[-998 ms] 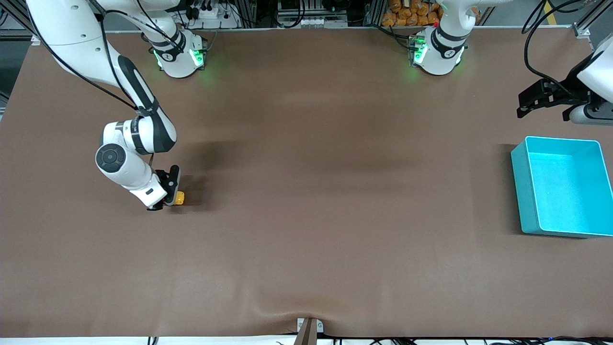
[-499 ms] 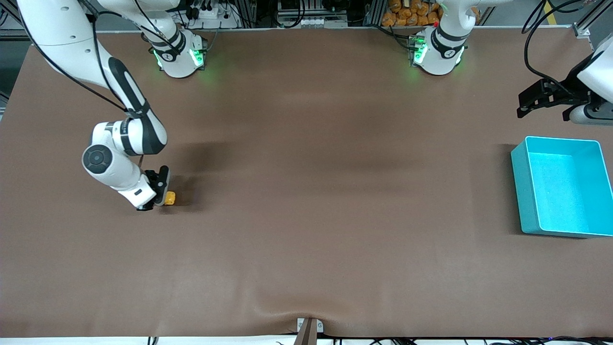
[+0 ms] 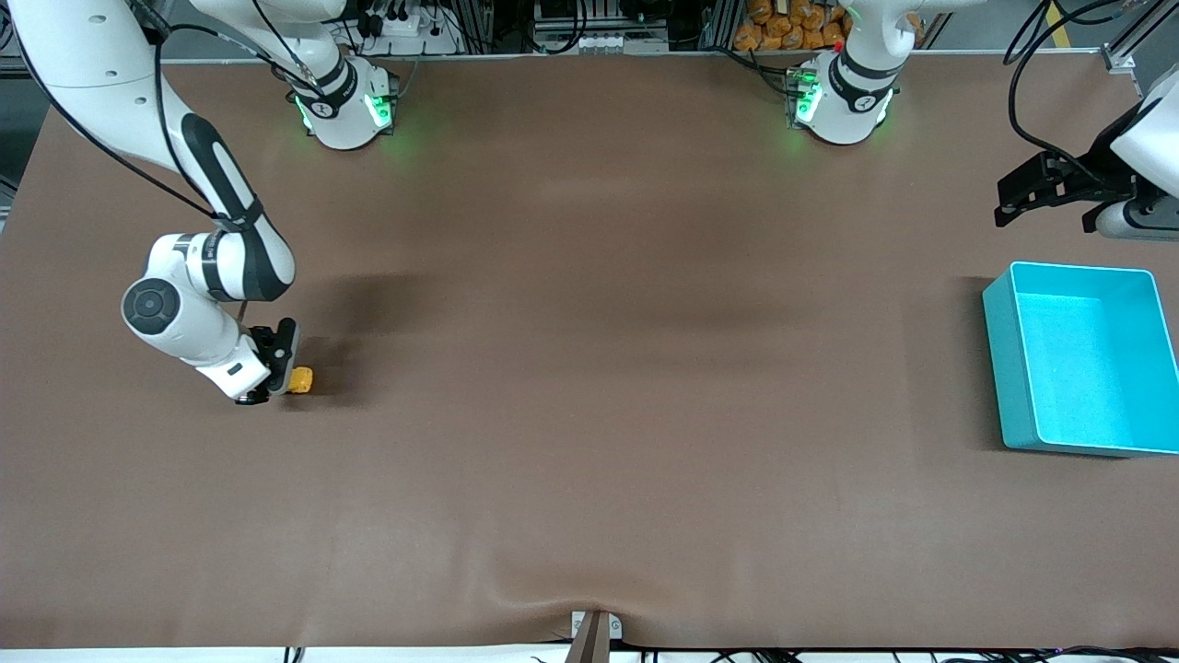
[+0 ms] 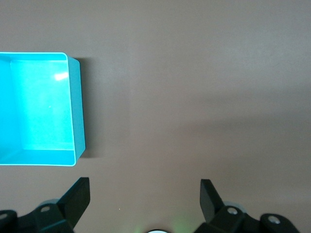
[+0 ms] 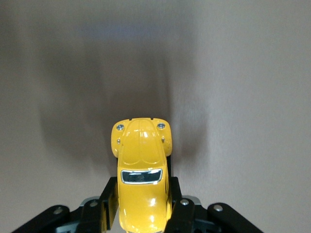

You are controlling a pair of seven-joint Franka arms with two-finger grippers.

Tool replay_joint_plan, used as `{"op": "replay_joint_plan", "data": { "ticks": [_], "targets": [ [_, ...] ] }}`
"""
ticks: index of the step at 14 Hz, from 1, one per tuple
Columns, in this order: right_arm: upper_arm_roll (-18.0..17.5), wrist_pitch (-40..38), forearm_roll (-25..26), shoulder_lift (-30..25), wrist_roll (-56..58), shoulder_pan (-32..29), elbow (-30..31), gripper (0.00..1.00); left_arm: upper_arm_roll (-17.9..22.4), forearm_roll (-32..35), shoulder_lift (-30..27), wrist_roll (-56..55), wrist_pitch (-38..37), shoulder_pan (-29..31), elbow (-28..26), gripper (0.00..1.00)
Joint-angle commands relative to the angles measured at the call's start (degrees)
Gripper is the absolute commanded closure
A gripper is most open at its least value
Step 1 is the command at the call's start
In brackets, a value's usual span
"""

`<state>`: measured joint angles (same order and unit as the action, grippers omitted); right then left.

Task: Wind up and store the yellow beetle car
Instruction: 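Drag the held car backward along the table with the right gripper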

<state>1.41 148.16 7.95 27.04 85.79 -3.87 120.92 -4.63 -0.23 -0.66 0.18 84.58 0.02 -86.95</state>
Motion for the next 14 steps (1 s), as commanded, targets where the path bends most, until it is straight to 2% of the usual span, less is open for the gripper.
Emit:
{"op": "replay_joint_plan", "data": {
  "ticks": [1,14],
  "targets": [
    [-0.62,0.11,0.67,1.79,2.62,-3.68,-0.51,0.8,-0.29,-0.3,0.04,-0.35,-0.38,0.42,0.38,0.0],
    [-0.53,0.55,0.93,1.88,7.46,-8.96,-0.51,0.79,-0.2,-0.21,0.13,-0.35,-0.3,0.42,0.47,0.0]
  ]
}}
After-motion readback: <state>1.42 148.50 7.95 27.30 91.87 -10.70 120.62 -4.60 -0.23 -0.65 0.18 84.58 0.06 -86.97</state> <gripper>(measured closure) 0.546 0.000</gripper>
